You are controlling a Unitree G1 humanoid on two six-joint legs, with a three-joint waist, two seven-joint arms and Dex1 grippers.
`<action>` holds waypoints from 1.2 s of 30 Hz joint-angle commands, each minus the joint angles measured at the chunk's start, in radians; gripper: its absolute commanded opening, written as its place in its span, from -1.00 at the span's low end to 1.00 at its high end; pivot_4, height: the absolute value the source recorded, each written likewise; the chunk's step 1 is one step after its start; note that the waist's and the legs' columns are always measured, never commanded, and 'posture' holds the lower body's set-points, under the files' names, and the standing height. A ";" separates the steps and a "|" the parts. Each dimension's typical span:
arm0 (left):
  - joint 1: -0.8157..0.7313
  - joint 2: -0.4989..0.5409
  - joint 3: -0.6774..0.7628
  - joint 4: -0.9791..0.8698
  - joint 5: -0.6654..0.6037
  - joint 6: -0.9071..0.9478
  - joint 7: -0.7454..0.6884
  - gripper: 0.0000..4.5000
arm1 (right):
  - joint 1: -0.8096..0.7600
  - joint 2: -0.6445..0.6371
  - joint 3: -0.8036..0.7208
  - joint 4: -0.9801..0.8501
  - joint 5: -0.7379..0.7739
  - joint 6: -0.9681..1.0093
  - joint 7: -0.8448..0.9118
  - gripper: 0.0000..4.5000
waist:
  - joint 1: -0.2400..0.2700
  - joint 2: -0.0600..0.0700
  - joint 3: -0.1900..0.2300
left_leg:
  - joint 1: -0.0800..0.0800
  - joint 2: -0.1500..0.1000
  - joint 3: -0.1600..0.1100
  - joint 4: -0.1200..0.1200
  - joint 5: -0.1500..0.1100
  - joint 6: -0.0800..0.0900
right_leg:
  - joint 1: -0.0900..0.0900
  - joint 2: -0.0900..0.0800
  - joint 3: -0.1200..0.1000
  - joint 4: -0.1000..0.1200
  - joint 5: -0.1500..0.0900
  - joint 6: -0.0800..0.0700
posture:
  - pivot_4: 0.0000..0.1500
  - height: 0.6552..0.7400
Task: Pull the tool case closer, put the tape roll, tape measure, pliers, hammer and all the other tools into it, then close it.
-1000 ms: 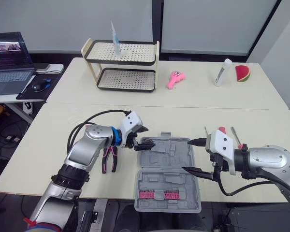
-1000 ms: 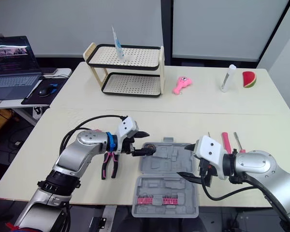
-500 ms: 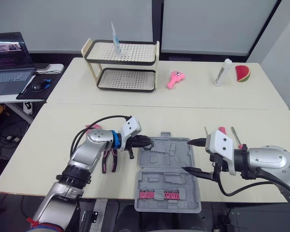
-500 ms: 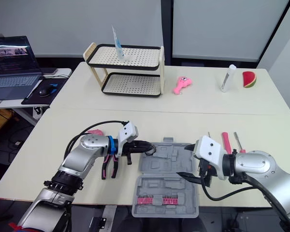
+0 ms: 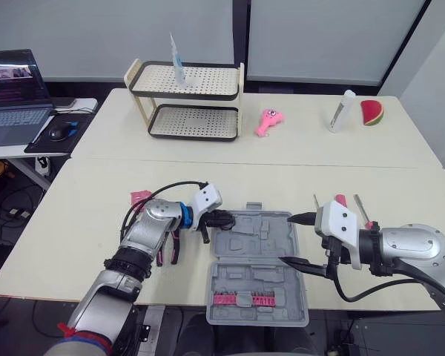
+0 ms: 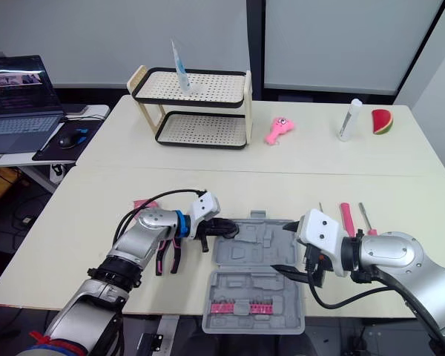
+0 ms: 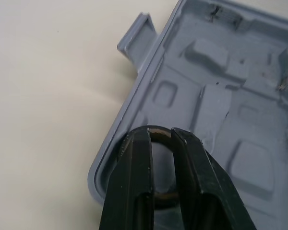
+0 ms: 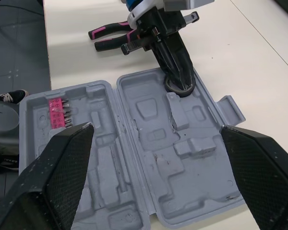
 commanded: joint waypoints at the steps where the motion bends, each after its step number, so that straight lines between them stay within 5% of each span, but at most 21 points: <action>1: -0.002 0.000 -0.023 0.026 0.037 -0.012 0.002 -0.70 | 0.003 -0.005 -0.014 -0.040 0.011 -0.004 0.002 1.00 | 0.000 0.000 0.000 | 0.000 0.000 0.000 0.000 0.000 0.000 | 0.000 0.000 0.000 0.000 0.000 0.000 | 1.00 0.74; 11: 0.010 0.017 0.023 -0.109 -0.010 0.057 -0.011 -0.70 | 0.011 -0.007 -0.020 -0.044 0.011 -0.010 0.006 1.00 | 0.001 0.000 0.000 | 0.000 0.000 0.000 0.000 0.000 0.000 | 0.001 0.000 0.000 0.000 0.000 0.000 | 1.00 0.74; 21: 0.082 0.192 0.124 -0.416 -0.120 0.241 -0.073 -0.70 | 0.008 -0.001 -0.034 -0.015 -0.001 -0.048 0.013 1.00 | -0.003 0.000 0.000 | 0.000 0.000 0.000 0.000 0.000 0.000 | 0.000 0.000 0.001 0.000 0.000 0.000 | 1.00 0.74; 34: 0.433 0.348 0.640 -0.429 -0.289 0.163 0.076 -0.70 | 0.369 -0.025 -0.463 0.203 -0.133 -0.388 0.130 1.00 | 0.000 0.000 0.000 | 0.001 0.001 -0.001 -0.001 0.000 0.000 | 0.002 -0.002 0.002 -0.001 0.000 0.000 | 1.00 0.74; 36: 0.489 0.350 0.711 -0.407 -0.315 0.166 0.090 -0.54 | 0.422 -0.007 -0.529 0.255 -0.131 -0.420 0.151 1.00 | 0.001 0.000 0.000 | 0.002 0.001 -0.001 -0.002 0.000 0.000 | 0.003 -0.002 0.002 -0.002 0.000 0.000 | 1.00 0.74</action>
